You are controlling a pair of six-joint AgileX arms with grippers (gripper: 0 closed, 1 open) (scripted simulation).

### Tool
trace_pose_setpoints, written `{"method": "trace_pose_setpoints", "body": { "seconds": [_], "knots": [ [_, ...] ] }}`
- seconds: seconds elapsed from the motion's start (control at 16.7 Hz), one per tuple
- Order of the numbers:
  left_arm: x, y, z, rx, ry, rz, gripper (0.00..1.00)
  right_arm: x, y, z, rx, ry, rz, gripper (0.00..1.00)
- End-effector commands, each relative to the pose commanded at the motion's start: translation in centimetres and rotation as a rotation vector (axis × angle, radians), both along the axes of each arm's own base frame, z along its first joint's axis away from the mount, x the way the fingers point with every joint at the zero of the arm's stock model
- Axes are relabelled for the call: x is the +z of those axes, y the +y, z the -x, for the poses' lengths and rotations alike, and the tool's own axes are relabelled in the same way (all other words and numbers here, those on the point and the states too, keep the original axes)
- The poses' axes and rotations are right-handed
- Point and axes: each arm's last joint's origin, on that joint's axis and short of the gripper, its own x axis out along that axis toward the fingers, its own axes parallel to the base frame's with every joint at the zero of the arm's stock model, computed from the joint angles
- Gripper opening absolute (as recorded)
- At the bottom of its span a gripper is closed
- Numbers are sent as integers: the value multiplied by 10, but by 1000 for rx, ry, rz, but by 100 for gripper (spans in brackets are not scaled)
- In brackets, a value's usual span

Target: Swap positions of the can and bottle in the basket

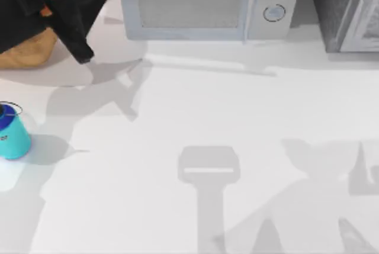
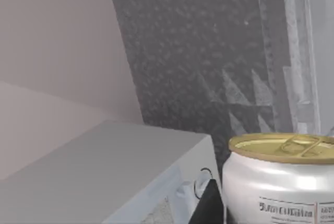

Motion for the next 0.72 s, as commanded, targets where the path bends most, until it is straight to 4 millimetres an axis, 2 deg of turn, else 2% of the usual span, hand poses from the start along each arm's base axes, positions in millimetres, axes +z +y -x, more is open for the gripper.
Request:
{"method": "trace_pose_setpoints", "body": {
  "seconds": [0.36,0.72],
  "knots": [
    [-22,-19,-56,-140,-4,-6,0,0,0,0,0,0,0,100],
    [-65,-47,-101,-308,8,-9,0,0,0,0,0,0,0,100]
  ]
}}
